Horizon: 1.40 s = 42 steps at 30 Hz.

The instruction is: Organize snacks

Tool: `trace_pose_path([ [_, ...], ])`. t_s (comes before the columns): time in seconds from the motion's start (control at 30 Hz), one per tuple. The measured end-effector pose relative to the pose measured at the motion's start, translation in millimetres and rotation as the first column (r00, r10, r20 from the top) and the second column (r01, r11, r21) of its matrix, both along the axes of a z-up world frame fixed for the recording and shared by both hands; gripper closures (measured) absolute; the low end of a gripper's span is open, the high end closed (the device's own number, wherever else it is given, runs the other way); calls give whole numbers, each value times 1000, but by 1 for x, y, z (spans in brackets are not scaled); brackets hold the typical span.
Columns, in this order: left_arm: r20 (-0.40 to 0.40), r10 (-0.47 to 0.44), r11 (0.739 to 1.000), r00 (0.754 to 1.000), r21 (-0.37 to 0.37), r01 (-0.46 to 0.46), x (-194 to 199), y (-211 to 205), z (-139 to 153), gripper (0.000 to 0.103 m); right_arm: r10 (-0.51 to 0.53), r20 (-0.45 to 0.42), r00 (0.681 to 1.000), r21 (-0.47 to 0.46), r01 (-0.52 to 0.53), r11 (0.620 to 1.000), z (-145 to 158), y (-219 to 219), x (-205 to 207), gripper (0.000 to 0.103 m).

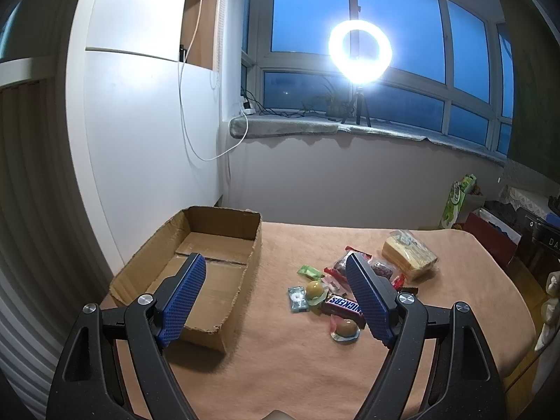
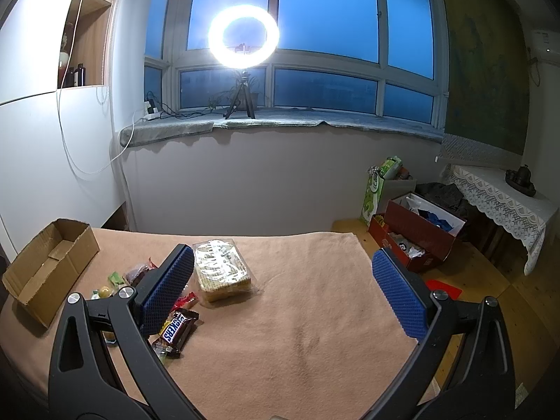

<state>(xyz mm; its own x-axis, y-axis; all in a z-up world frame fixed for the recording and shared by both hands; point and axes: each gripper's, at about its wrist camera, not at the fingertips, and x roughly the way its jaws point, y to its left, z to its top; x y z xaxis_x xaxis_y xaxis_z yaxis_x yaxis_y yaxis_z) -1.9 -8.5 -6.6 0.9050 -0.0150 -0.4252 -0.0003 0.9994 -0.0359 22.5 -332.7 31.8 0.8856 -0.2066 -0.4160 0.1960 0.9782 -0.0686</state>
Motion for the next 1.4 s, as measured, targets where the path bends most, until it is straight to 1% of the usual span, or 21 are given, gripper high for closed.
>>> trace_pose_path([
  [0.2,-8,-4,1000,1000,0,4,2,-1,-2,21,3,-5,1000,1,-3,1000,-4,1,0,0],
  [0.3,-21,-12,1000,1000,3,12,5,-3,-5,21,11,-22,1000,4,-11,1000,-11,-1,3,0],
  [0.43,-47,-34,999,998,5,34,9,-8,-14,21,42,-51,998,26,-41,999,-19,-6,10,0],
  [0.53,-73,-57,998,996,5,58,12,-14,-22,21,83,-73,994,48,-80,996,-26,-9,14,0],
  [0.63,-91,-82,997,993,3,82,14,-20,-28,21,113,-100,988,48,-109,993,-33,-10,18,0],
  [0.7,-103,-99,995,990,-4,99,16,-24,-31,21,146,-129,981,68,-139,988,-39,-10,23,0],
  [0.8,-130,-133,991,982,-17,132,19,-32,-41,23,193,-177,965,110,-175,978,-49,-8,32,0],
  [0.87,-150,-151,989,977,-22,149,21,-37,-48,28,222,-209,952,139,-196,971,-58,-6,40,0],
  [0.93,-173,-174,985,969,-33,171,22,-42,-55,30,250,-237,939,170,-214,962,-66,-4,46,0],
  [1.0,-194,-195,981,961,-48,189,25,-46,-63,33,293,-274,916,219,-238,946,-77,0,54,0],
  [1.03,-209,-205,979,956,-61,197,27,-48,-67,39,309,-285,907,234,-246,941,-81,3,58,0],
  [1.07,-224,-215,976,950,-73,204,29,-49,-71,41,329,-303,894,253,-257,933,-87,6,62,0],
  [1.17,-251,-232,972,940,-90,216,35,-52,-81,43,363,-338,868,285,-273,919,-100,14,71,0],
  [1.27,-270,-254,966,929,-116,231,39,-54,-87,47,394,-371,841,323,-281,904,-111,21,79,5],
  [1.4,-285,-269,962,920,-131,240,46,-56,-95,49,415,-409,813,358,-275,892,-124,29,92,6],
])
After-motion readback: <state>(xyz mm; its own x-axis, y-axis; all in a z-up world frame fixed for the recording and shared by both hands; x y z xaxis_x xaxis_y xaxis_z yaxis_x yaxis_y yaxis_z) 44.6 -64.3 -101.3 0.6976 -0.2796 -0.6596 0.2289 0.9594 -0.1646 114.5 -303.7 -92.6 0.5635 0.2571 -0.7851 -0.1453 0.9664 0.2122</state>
